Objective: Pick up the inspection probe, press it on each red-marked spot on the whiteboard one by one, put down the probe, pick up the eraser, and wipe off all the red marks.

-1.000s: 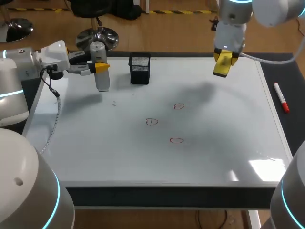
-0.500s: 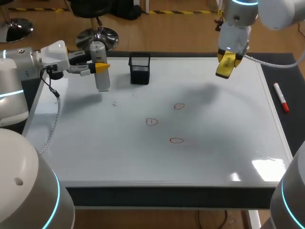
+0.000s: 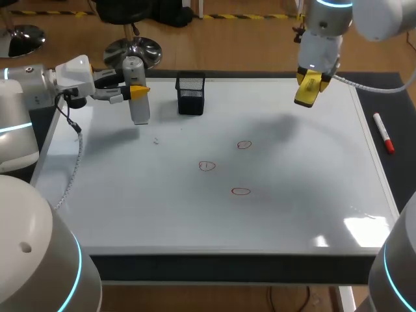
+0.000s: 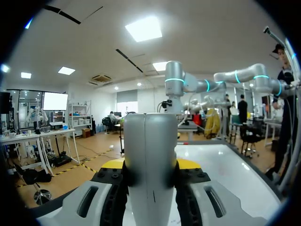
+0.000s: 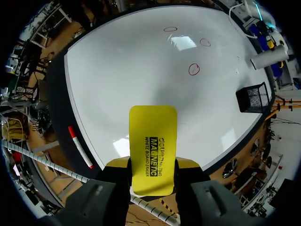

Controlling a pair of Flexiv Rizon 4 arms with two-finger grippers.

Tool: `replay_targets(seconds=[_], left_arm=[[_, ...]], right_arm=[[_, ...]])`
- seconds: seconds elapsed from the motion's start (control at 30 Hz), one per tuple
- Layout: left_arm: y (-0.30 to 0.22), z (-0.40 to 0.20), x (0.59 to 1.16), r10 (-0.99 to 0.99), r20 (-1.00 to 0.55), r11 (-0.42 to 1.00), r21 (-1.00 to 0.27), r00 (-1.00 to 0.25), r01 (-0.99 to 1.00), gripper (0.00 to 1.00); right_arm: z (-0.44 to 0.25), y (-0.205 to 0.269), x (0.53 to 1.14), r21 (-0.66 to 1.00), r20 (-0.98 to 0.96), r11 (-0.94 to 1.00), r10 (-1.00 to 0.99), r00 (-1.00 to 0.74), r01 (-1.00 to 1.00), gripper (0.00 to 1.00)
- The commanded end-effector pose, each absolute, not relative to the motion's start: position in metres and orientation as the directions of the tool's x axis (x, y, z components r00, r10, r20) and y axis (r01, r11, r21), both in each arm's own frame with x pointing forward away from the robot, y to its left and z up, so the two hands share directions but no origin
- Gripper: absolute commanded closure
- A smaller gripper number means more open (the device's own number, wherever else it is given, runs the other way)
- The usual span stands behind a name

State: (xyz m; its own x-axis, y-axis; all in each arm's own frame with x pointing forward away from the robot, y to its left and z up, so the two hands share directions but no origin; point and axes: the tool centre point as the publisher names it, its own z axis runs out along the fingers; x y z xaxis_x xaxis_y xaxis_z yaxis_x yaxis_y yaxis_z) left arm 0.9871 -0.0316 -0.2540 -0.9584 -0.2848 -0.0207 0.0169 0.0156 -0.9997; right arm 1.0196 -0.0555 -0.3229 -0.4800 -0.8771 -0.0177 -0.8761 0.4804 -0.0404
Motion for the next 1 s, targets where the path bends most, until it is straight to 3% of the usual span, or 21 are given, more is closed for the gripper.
replay_targets(seconds=[0.03,0.4,1.0], left_arm=[[-0.032,-0.250,0.985,-0.289,-0.026,0.017,-1.000,-0.957,0.022,1.00],[-0.057,-0.218,0.945,-0.259,-0.078,0.014,-0.997,-0.963,0.077,1.00],[-0.104,-0.212,0.899,-0.126,-0.037,-0.041,-0.998,-0.991,0.042,1.00]], right_arm=[[-0.322,-0.056,1.019,-0.043,-0.016,0.478,-0.878,-0.478,-0.877,1.00],[-0.322,-0.056,1.019,-0.043,-0.016,0.478,-0.878,-0.478,-0.877,1.00],[-0.322,-0.056,1.019,-0.043,-0.016,0.478,-0.878,-0.478,-0.877,1.00]])
